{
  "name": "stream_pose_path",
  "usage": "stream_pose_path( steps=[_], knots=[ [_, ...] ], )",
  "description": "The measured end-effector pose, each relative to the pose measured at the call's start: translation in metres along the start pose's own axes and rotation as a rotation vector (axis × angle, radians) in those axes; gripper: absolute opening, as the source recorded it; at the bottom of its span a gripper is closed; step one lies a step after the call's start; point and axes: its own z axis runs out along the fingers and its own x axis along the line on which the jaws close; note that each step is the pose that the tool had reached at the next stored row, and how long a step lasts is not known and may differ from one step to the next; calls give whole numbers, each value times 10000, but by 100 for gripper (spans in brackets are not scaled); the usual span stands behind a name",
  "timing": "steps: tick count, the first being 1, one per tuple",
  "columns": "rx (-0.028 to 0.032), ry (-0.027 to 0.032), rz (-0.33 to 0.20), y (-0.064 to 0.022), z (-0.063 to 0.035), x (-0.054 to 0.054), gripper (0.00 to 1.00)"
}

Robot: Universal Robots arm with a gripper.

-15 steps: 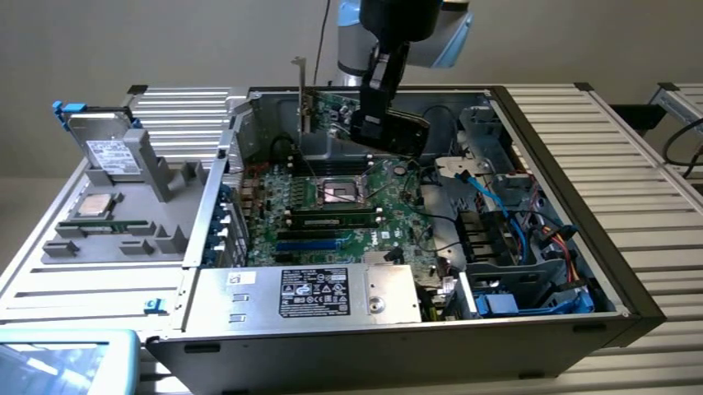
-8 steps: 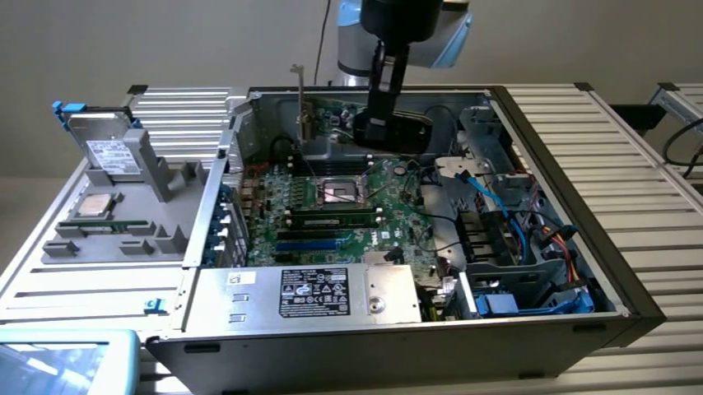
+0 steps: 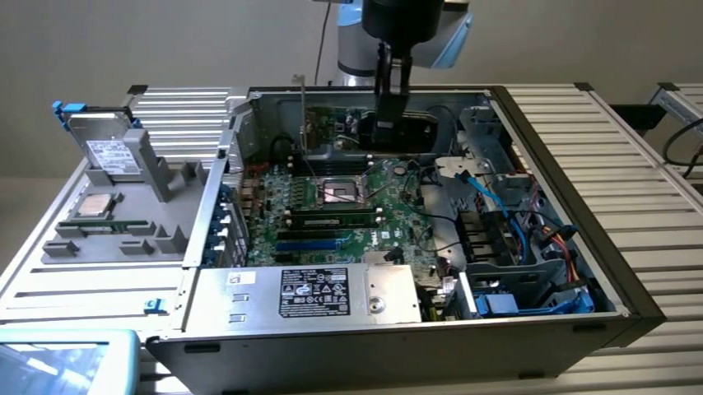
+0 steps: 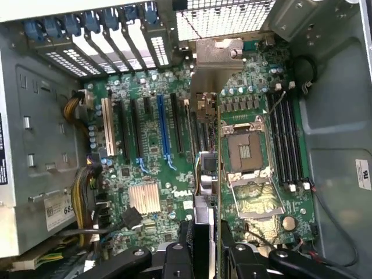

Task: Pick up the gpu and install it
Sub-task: 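Insert the gpu into the slot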

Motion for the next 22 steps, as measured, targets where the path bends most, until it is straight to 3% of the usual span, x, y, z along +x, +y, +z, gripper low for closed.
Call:
stream_pose_path(
  steps=[7,13,18,22],
  knots=[
    [61,368,-703,1,6,0,28],
    [61,369,-704,2,6,0,28],
    [82,362,-703,70,11,9,28],
    [162,324,-702,123,21,17,28]
  ],
)
